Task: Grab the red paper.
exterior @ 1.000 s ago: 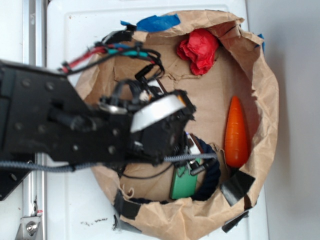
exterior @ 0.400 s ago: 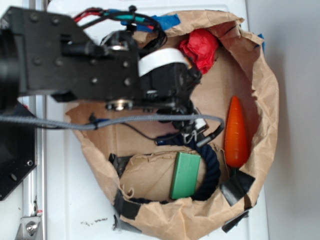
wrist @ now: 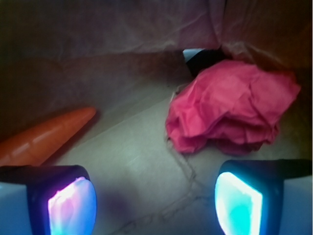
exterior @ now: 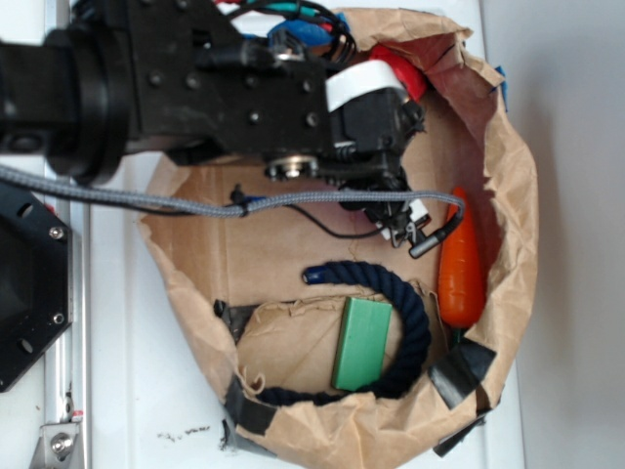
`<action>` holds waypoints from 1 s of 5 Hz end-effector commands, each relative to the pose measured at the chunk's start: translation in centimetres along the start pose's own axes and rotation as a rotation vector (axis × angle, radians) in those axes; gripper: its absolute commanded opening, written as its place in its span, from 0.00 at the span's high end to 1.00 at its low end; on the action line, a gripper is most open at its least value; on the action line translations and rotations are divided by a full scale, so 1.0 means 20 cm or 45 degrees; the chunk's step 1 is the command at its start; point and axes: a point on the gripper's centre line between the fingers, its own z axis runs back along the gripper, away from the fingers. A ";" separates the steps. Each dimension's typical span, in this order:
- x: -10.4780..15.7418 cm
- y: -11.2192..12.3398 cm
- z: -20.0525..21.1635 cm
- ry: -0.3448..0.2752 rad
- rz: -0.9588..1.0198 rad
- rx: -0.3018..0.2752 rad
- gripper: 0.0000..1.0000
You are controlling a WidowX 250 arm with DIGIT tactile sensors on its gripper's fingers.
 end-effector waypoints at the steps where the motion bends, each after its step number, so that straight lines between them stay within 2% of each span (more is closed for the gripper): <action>1: 0.10 0.04 0.01 -0.053 0.056 0.014 0.00; 2: 0.09 0.05 0.00 -0.061 0.102 0.064 0.00; 3: 0.09 0.07 -0.02 -0.092 0.223 0.157 0.00; 5: 0.15 0.11 -0.04 -0.068 0.319 0.188 0.00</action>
